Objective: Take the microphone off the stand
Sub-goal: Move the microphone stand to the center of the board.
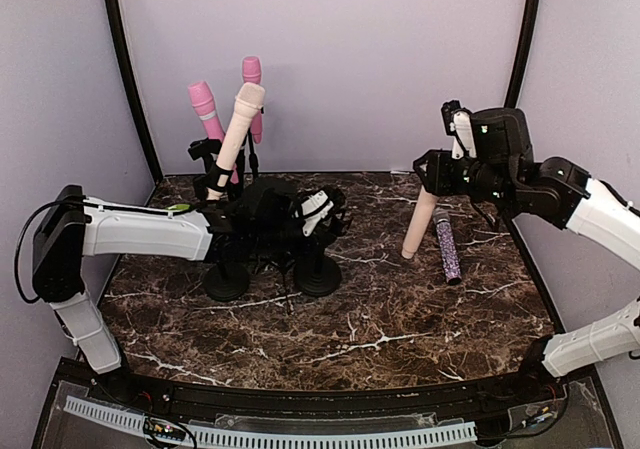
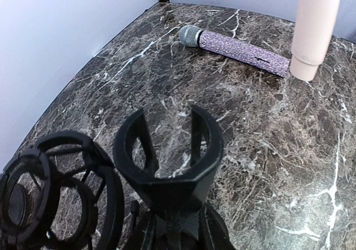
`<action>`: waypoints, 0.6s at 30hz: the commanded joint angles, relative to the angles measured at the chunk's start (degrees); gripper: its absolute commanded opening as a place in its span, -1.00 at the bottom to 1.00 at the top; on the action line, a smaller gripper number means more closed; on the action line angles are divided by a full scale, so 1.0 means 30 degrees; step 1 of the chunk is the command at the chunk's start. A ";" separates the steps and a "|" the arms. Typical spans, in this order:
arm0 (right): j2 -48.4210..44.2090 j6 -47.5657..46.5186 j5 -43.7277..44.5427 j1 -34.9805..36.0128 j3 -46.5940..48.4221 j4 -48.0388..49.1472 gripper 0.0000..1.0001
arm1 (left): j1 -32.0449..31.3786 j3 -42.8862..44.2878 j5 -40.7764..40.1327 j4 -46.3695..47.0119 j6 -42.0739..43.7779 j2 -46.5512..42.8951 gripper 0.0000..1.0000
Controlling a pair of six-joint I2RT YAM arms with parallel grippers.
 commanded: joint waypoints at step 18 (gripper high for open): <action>0.6024 0.0098 -0.2105 -0.3735 0.1231 -0.2810 -0.27 | 0.1684 -0.0149 0.2293 -0.2345 -0.0847 -0.3370 0.24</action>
